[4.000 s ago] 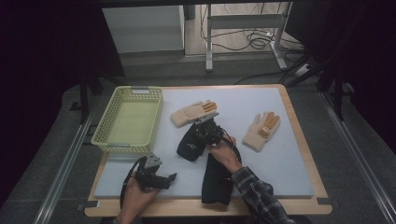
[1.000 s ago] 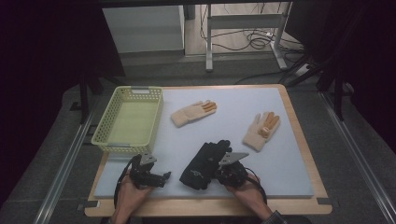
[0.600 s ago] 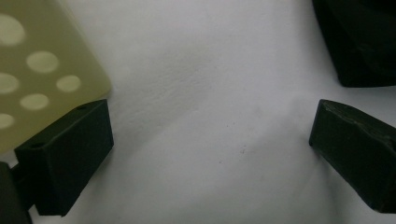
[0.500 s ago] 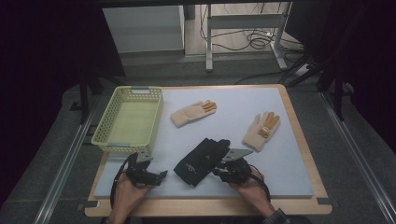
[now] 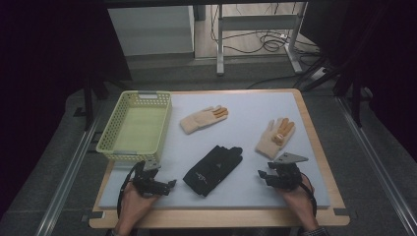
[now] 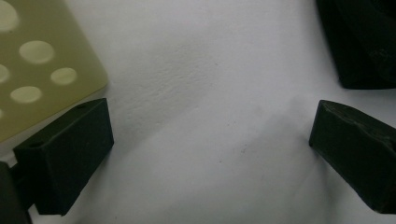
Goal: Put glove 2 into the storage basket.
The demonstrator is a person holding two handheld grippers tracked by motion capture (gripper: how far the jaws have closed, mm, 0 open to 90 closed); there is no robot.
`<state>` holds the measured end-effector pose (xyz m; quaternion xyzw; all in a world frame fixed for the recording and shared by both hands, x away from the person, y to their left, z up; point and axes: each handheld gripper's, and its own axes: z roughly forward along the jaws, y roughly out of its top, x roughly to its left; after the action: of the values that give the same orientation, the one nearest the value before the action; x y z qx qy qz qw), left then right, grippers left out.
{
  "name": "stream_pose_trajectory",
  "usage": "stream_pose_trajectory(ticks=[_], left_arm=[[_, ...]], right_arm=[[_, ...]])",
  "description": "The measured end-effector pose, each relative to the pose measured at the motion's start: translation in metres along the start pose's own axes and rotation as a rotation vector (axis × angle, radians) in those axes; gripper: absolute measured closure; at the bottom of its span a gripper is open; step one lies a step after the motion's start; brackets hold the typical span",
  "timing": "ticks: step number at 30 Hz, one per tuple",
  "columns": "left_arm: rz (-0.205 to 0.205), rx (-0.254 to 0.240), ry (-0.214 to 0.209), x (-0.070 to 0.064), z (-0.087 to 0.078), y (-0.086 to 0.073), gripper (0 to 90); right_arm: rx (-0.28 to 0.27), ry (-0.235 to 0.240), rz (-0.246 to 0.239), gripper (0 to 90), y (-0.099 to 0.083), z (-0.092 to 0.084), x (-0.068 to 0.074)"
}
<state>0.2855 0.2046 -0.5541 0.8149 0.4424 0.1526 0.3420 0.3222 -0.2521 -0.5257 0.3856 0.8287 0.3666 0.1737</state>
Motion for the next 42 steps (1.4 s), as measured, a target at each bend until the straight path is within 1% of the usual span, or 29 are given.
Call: stream_pose_trajectory(ticks=[2, 4, 5, 7, 8, 9, 11, 13, 15, 19, 21, 25, 27, 28, 29, 33, 37, 40, 42], left_arm=[[0.001, -0.001, 0.0, 0.0, 0.0, 0.0, 0.3], [0.002, -0.002, 0.002, 0.0, 0.0, 0.0, 0.7], [0.001, -0.002, 0.002, 0.0, -0.001, 0.0, 0.9], [-0.003, -0.001, 0.003, 0.0, -0.001, 0.001, 1.9], [-0.003, 0.002, 0.003, 0.0, -0.002, 0.001, 2.7], [-0.004, 0.003, -0.007, 0.0, -0.003, 0.002, 3.5], [-0.015, -0.012, -0.046, -0.002, -0.005, 0.005, 4.2], [-0.011, -0.024, -0.071, -0.005, -0.008, 0.009, 4.2], [0.005, -0.029, -0.089, -0.01, -0.009, 0.015, 3.5], [0.022, -0.036, -0.119, -0.02, -0.011, 0.029, 2.6], [0.024, -0.042, -0.142, -0.026, -0.012, 0.038, 2.2], [0.06, -0.02, -0.163, -0.036, -0.011, 0.058, 1.4], [0.064, -0.01, -0.188, -0.041, -0.008, 0.068, 0.1], [0.072, -0.005, -0.198, -0.044, -0.006, 0.073, 0.0], [0.08, 0.003, -0.202, -0.048, -0.003, 0.077, 0.0], [0.113, 0.043, -0.201, -0.063, 0.014, 0.091, 0.0], [0.148, 0.084, -0.186, -0.077, 0.035, 0.099, 0.0], [0.152, 0.118, -0.182, -0.081, 0.047, 0.102, 0.0], [0.153, 0.131, -0.196, -0.082, 0.053, 0.103, 0.0]], right_arm=[[0.002, -0.02, 0.007, 37.8, -0.003, 0.0, -0.005], [-0.008, -0.012, 0.007, 34.4, -0.005, 0.001, -0.007], [-0.003, -0.011, 0.0, 32.3, -0.005, 0.001, -0.007], [0.005, -0.018, -0.033, 29.1, -0.004, 0.003, -0.003], [0.008, -0.025, -0.036, 28.1, -0.004, 0.003, -0.002], [0.008, -0.023, -0.03, 27.8, -0.004, 0.003, -0.003], [0.006, -0.019, -0.029, 27.2, -0.005, 0.003, -0.003], [0.007, -0.022, -0.031, 26.8, -0.005, 0.003, -0.003], [0.007, -0.023, -0.03, 26.8, -0.005, 0.003, -0.003], [0.007, -0.022, -0.029, 26.7, -0.005, 0.003, -0.003], [0.007, -0.023, -0.03, 26.7, -0.005, 0.003, -0.003], [0.007, -0.023, -0.03, 26.7, -0.005, 0.003, -0.003], [0.007, -0.023, -0.03, 26.6, -0.005, 0.003, -0.003], [0.007, -0.023, -0.031, 26.6, -0.005, 0.003, -0.003], [0.007, -0.023, -0.031, 26.6, -0.005, 0.003, -0.003], [0.007, -0.024, -0.032, 26.6, -0.005, 0.003, -0.003], [0.006, -0.024, -0.032, 26.4, -0.005, 0.003, -0.003], [0.006, -0.024, -0.032, 26.3, -0.005, 0.003, -0.003], [0.006, -0.024, -0.033, 26.2, -0.005, 0.003, -0.003]])
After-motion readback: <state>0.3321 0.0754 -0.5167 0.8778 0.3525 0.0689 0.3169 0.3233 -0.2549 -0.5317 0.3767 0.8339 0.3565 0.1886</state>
